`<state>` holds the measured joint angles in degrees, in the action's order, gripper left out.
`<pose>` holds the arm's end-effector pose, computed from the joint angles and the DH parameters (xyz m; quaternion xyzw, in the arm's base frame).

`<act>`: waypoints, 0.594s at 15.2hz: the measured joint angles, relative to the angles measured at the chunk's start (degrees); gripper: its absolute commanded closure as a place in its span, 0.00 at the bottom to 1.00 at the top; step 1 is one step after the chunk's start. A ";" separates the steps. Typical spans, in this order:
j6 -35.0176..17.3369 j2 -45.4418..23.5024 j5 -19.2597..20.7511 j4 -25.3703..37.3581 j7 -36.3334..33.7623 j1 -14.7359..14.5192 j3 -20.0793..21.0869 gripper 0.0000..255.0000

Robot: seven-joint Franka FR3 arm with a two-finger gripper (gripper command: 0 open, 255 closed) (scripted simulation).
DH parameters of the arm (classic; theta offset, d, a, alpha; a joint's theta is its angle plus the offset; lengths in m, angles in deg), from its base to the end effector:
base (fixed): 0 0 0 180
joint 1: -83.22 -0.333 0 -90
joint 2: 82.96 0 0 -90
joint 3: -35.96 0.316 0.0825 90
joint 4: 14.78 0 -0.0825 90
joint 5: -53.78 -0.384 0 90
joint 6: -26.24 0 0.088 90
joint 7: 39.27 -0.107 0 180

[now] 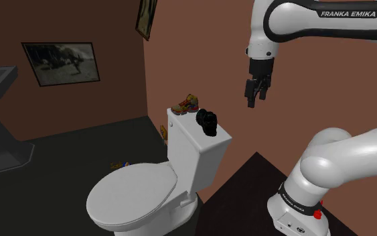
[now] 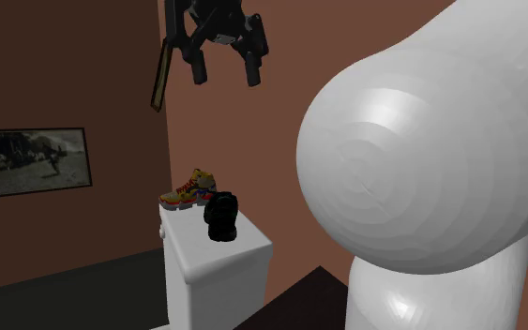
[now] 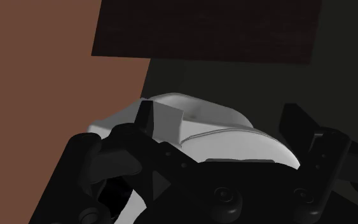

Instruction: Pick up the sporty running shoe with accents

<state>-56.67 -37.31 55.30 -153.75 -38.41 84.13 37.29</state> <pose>0.2871 0.0006 0.5519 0.9956 0.0065 -0.0909 0.0209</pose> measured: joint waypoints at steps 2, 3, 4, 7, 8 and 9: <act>-0.72 -0.63 0.28 -0.04 0.32 0.10 -0.26 0.00; -2.03 -1.62 0.77 -0.28 0.89 0.30 -0.75 0.00; -3.39 -2.49 1.03 -0.65 1.19 0.37 -0.99 0.00; -8.89 -8.11 2.27 -0.16 2.66 0.86 -2.27 0.00; -10.81 -10.08 2.74 0.07 3.28 1.08 -2.80 0.00; -12.45 -11.68 3.26 0.24 4.04 1.37 -3.44 0.00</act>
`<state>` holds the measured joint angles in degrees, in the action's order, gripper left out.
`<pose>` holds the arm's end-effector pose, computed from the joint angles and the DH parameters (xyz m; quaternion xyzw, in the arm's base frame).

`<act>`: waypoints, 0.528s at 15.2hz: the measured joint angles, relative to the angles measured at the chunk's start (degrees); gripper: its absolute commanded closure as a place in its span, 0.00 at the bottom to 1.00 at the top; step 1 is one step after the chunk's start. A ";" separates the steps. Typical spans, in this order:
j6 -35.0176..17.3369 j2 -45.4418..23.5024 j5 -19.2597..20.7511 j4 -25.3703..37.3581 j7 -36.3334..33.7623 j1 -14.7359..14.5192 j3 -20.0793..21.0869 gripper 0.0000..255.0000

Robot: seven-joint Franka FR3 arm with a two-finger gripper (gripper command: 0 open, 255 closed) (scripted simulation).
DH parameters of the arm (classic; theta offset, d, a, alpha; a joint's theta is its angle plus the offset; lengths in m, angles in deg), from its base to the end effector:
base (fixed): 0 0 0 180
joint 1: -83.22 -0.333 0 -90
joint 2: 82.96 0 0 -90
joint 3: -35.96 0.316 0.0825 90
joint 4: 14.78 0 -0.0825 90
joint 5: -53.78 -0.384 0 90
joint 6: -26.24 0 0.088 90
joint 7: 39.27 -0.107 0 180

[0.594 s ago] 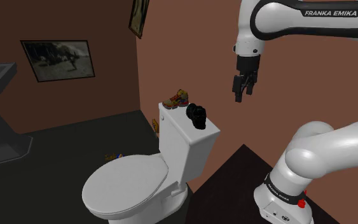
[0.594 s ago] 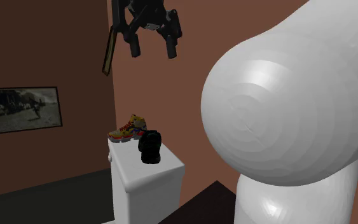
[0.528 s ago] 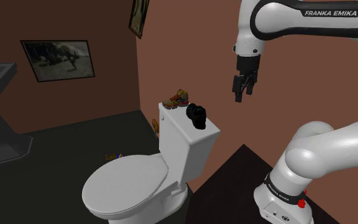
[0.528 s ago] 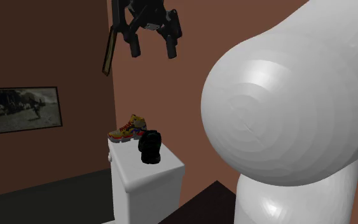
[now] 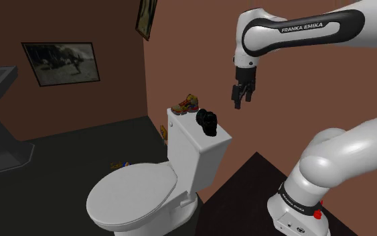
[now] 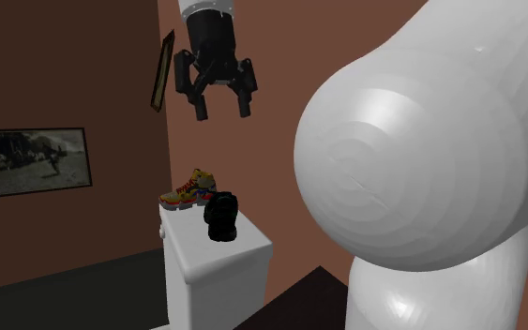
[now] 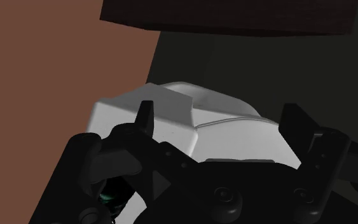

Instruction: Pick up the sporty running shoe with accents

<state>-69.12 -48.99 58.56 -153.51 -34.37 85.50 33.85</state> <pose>0.3520 -0.0365 0.5032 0.9960 0.0157 -0.0841 0.0243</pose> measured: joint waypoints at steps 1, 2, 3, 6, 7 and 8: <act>-1.74 -1.78 0.49 0.22 0.73 0.27 -0.62 0.00; -3.33 -3.93 0.73 0.98 1.12 0.35 -0.95 0.00; -5.02 -5.72 0.91 1.23 1.40 0.40 -1.20 0.00; -9.45 -12.00 1.80 3.68 3.39 1.05 -2.76 0.00; -10.58 -14.19 1.87 4.94 3.82 1.10 -3.05 0.00; -11.61 -16.20 1.85 6.07 4.08 1.08 -3.20 0.00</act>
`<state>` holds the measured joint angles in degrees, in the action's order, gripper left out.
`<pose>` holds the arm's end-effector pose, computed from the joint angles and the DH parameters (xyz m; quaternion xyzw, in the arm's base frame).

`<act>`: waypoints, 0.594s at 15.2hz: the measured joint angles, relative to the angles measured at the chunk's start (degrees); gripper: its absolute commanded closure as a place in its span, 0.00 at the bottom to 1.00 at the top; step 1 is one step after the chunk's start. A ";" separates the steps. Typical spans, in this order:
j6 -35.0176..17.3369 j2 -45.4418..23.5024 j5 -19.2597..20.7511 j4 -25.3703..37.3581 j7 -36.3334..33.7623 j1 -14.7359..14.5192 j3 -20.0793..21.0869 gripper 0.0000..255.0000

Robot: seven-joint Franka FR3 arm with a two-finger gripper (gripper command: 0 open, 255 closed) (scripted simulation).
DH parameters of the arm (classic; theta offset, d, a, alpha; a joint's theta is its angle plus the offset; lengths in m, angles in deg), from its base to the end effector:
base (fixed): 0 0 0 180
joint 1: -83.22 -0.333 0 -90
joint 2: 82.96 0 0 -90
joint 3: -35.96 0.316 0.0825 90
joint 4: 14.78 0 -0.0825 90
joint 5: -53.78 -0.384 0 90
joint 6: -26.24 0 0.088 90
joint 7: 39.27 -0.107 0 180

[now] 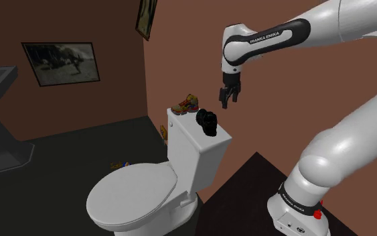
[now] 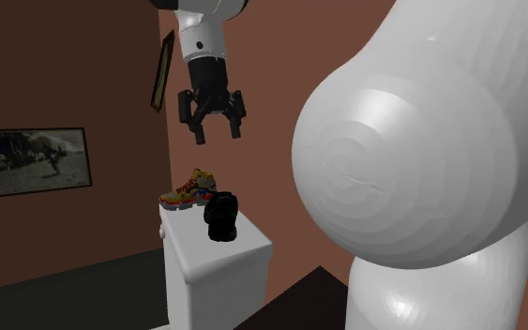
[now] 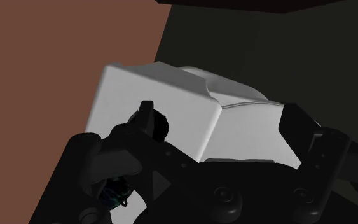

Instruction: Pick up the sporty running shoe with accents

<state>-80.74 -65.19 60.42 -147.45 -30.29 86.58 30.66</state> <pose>0.4314 -0.0762 0.4538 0.9964 0.0267 -0.0745 0.0291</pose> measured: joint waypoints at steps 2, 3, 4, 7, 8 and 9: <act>-2.45 -4.00 0.25 1.95 1.34 0.40 -0.87 0.00; -3.73 -6.22 0.37 3.11 2.28 0.72 -1.47 0.00; -5.08 -8.33 0.27 4.01 2.54 0.73 -1.63 0.00; -7.25 -14.53 -0.11 8.56 4.07 1.04 -2.26 0.00; -8.32 -16.32 -0.21 9.46 4.68 1.25 -2.52 0.00; -9.27 -19.05 -0.52 11.46 5.05 1.31 -2.61 0.00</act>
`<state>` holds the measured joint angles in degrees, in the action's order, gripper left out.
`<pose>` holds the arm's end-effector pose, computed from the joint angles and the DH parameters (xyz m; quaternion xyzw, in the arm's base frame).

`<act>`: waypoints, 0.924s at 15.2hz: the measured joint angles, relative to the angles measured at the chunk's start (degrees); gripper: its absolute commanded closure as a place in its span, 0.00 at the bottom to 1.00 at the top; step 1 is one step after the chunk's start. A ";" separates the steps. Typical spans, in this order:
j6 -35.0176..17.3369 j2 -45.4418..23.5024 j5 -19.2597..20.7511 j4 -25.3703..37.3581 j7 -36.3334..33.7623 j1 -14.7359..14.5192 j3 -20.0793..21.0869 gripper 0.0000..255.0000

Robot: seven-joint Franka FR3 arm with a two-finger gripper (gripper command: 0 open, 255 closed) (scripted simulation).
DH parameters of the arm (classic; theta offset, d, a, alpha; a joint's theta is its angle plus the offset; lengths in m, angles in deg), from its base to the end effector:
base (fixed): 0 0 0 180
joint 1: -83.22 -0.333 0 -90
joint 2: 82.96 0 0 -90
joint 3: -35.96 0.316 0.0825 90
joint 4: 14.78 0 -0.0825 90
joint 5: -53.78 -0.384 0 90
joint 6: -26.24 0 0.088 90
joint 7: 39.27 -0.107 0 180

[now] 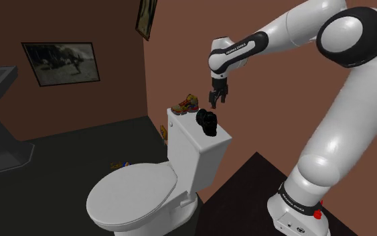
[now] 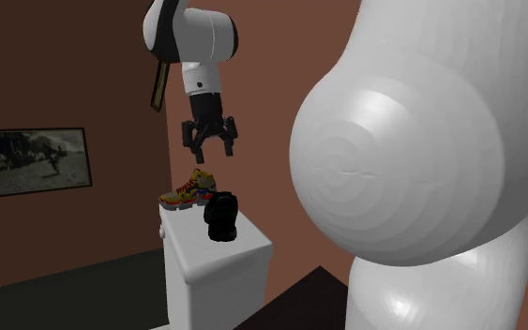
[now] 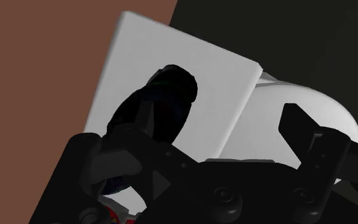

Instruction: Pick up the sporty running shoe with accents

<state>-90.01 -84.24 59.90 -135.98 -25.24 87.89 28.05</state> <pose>0.5197 -0.1220 0.3950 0.9966 0.0387 -0.0638 0.0343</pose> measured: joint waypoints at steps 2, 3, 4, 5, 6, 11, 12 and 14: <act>-0.85 -4.26 -0.48 3.73 1.09 0.35 -0.25 0.00; -1.25 -6.48 -0.74 5.75 1.77 0.63 -0.41 0.00; -1.83 -8.62 -1.00 7.47 2.29 0.85 -0.49 0.00; -2.11 -10.74 -1.29 9.47 3.02 1.20 -0.62 0.00; -2.51 -13.06 -1.59 11.58 3.59 1.50 -0.67 0.00; -3.26 -24.73 -3.12 23.27 6.31 3.30 -0.59 0.00; -2.85 -26.99 -3.36 26.12 6.48 3.46 -0.46 0.00; -2.12 -31.72 -3.85 31.90 7.22 4.11 -0.23 0.00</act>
<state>-92.13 -115.95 56.05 -104.08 -18.02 92.00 27.82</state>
